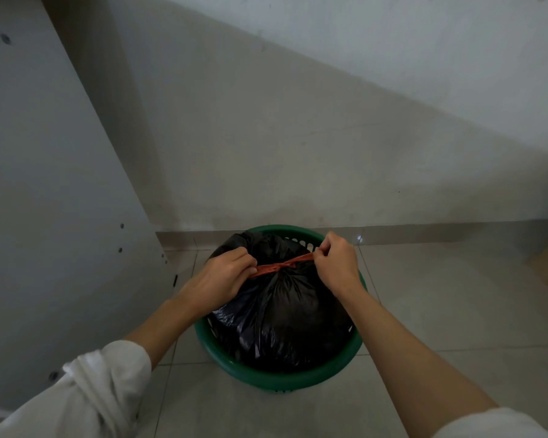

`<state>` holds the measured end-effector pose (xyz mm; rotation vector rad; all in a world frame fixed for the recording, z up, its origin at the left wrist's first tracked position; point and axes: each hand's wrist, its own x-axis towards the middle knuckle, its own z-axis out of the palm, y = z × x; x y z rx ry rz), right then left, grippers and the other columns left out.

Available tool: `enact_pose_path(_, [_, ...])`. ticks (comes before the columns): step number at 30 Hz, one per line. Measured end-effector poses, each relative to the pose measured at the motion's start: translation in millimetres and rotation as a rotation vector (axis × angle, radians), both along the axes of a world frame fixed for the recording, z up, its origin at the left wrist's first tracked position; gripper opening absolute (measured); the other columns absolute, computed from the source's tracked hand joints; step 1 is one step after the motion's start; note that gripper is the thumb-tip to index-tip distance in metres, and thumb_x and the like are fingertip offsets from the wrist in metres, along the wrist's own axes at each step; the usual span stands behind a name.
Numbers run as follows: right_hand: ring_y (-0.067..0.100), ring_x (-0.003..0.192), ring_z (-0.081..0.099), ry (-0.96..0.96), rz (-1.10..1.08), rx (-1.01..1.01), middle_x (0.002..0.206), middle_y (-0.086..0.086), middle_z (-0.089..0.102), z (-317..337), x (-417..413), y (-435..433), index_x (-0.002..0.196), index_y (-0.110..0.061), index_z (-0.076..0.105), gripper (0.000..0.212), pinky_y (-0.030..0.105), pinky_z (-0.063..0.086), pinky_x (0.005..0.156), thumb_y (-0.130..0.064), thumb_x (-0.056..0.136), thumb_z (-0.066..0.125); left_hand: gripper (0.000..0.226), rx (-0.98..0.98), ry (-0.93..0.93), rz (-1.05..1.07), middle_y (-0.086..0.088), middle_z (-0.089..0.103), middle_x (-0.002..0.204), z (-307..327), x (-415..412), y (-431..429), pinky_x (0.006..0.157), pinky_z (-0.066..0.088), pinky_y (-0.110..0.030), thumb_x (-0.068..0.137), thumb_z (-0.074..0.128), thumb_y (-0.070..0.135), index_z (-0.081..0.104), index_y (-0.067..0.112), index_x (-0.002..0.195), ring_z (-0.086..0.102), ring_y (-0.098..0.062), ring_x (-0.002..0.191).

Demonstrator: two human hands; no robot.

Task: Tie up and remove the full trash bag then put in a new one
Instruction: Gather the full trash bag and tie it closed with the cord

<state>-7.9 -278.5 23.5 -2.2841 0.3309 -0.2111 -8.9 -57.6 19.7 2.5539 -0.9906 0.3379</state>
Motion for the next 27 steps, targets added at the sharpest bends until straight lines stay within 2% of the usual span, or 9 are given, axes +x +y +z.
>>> enact_pose_path(4, [0.021, 0.066, 0.048, 0.024, 0.065, -0.021, 0.068, 0.003, 0.049, 0.9, 4.9, -9.4, 0.072, -0.01, 0.045, 0.017, 0.029, 0.035, 0.057, -0.003, 0.086, 0.054, 0.017, -0.048, 0.056, 0.093, 0.0, 0.056, 0.083, 3.2, 7.6, -4.8, 0.065, 0.034, -0.017, 0.094, 0.052, 0.02, 0.062, 0.008, 0.088, 0.054, -0.016, 0.07])
enact_pose_path(7, [0.022, 0.094, 0.052, -0.038, 0.312, -0.075, 0.099, 0.005, 0.057, 10.8, -3.3, -11.6, 0.095, -0.015, 0.053, 0.018, 0.03, 0.042, 0.077, -0.006, 0.081, 0.06, 0.011, -0.249, 0.263, 0.275, 0.002, 0.06, 0.076, 3.2, 7.9, -12.4, 0.062, 0.041, -0.029, 0.09, 0.06, 0.019, 0.063, 0.011, 0.083, 0.056, -0.016, 0.068])
enact_pose_path(9, [0.021, 0.127, 0.037, -0.085, 0.517, -0.154, 0.134, 0.006, 0.045, 19.9, -11.3, -0.3, 0.128, -0.016, 0.045, 0.054, 0.033, 0.033, 0.105, -0.023, 0.079, 0.068, 0.008, -0.422, 0.434, 0.323, -0.003, 0.067, 0.073, 6.0, 6.8, -18.0, 0.067, 0.049, -0.036, 0.086, 0.065, 0.018, 0.066, 0.015, 0.078, 0.062, -0.018, 0.07])
enact_pose_path(11, [0.02, 0.144, 0.009, 0.046, 0.691, -0.257, 0.158, 0.001, 0.012, 24.1, -15.0, 19.7, 0.149, -0.02, 0.017, 0.095, 0.041, 0.016, 0.116, -0.051, 0.076, 0.069, 0.007, -0.585, 0.547, 0.303, -0.005, 0.07, 0.075, 9.1, 5.0, -21.5, 0.074, 0.052, -0.038, 0.084, 0.067, 0.014, 0.067, 0.017, 0.078, 0.066, -0.017, 0.073])
enact_pose_path(13, [0.025, 0.146, -0.005, 0.243, 0.763, -0.431, 0.159, 0.002, -0.01, 19.7, -14.2, 39.4, 0.151, -0.023, -0.003, 0.115, 0.048, 0.01, 0.116, -0.067, 0.069, 0.065, 0.006, -0.638, 0.533, 0.334, -0.002, 0.071, 0.078, 10.0, -1.6, -17.2, 0.075, 0.051, -0.03, 0.087, 0.064, 0.013, 0.069, 0.015, 0.082, 0.067, -0.013, 0.075])
enact_pose_path(16, [0.037, 0.144, 0.005, 0.351, 0.756, -0.697, 0.159, 0.011, -0.006, 7.6, -12.7, 56.0, 0.151, -0.016, -0.006, 0.126, 0.053, 0.017, 0.112, -0.072, 0.063, 0.066, 0.015, -0.544, 0.341, 0.521, 0.001, 0.066, 0.099, -7.5, -13.7, 6.3, 0.086, 0.047, -0.029, 0.094, 0.053, 0.024, 0.065, 0.018, 0.101, 0.061, -0.014, 0.098])
enact_pose_path(20, [0.042, 0.132, 0.029, 0.312, 0.718, -0.803, 0.151, 0.02, 0.018, 3.0, -11.8, 64.2, 0.149, -0.009, 0.01, 0.111, 0.049, 0.036, 0.102, -0.056, 0.07, 0.072, 0.05, -0.541, 0.545, 0.749, -0.007, 0.037, 0.142, -42.1, -24.3, 20.3, 0.109, 0.031, -0.041, 0.097, 0.039, 0.042, 0.035, 0.017, 0.14, 0.034, -0.024, 0.132])
enact_pose_path(24, [0.04, 0.12, 0.044, 0.278, 0.718, -0.803, 0.134, 0.02, 0.039, 5.2, -7.8, 58.5, 0.144, -0.014, 0.025, 0.078, 0.045, 0.045, 0.091, -0.033, 0.082, 0.069, 0.054, -0.731, 0.576, 0.83, -0.008, 0.038, 0.141, -54.8, -24.6, 1.9, 0.108, 0.033, -0.041, 0.095, 0.038, 0.048, 0.037, 0.016, 0.138, 0.038, -0.027, 0.131])
enact_pose_path(27, [0.036, 0.109, 0.054, 0.232, 0.756, -0.741, 0.122, 0.015, 0.053, 9.3, -2.5, 48.0, 0.138, -0.017, 0.039, 0.064, 0.042, 0.048, 0.087, -0.029, 0.081, 0.067, 0.056, -0.71, 0.524, 0.942, -0.009, 0.045, 0.138, -60.4, -18.1, 1.1, 0.107, 0.035, -0.044, 0.093, 0.037, 0.054, 0.044, 0.017, 0.134, 0.041, -0.029, 0.128])
